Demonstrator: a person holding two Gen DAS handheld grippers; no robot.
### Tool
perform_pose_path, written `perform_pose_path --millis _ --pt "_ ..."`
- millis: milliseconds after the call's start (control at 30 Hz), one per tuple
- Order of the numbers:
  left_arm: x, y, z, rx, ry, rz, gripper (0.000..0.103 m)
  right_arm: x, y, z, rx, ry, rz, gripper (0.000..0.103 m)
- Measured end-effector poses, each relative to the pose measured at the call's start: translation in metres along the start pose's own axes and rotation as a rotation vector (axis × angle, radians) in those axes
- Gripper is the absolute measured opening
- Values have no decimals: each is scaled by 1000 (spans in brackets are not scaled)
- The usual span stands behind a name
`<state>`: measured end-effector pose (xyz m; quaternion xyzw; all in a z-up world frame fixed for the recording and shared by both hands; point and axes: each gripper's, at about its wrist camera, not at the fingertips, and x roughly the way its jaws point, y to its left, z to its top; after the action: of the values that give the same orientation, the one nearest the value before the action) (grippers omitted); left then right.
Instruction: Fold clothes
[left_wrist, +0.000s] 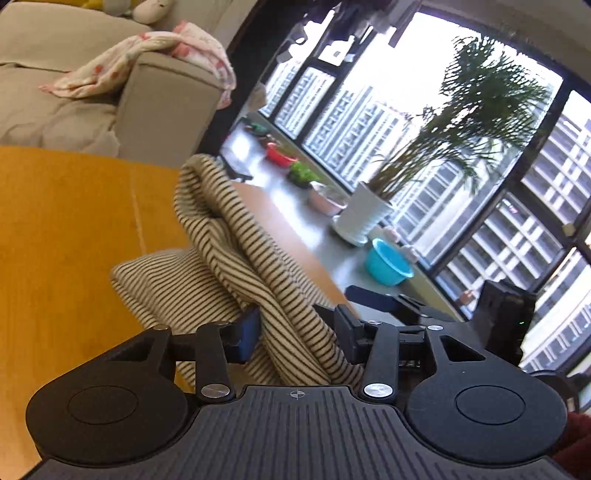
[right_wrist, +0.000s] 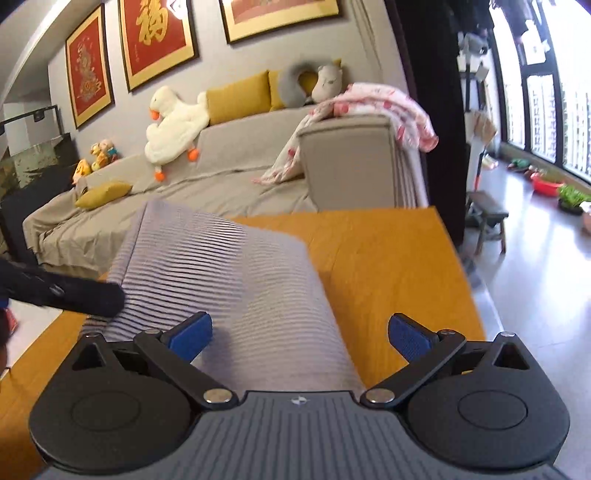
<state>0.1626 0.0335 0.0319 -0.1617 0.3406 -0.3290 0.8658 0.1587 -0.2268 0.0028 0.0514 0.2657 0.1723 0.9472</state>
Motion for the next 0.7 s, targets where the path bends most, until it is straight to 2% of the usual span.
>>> perform_pose_path --millis 100,200,267,400,533,567,600,700 --pt "11 6 -10 6 49 66 47 2 0 0 0 7 -5 102" --pt "17 23 -24 -49 82 82 49 5 -1 1 1 14 -9 102" --pt "13 29 -25 -77 70 67 49 6 -1 1 4 18 -11 102" --pt "-9 17 -7 9 -4 113 50 8 -2 1 10 10 -18 103" --pt "-35 0 17 56 -129 53 54 9 -2 0 17 11 -11 103" --pt "-35 -3 22 67 -141 32 59 10 -3 -1 23 14 -6 103" --pt "-30 -5 25 78 -140 21 63 10 -4 -1 30 17 -1 103" --pt "5 4 26 70 -66 62 63 11 -9 -2 62 30 19 103"
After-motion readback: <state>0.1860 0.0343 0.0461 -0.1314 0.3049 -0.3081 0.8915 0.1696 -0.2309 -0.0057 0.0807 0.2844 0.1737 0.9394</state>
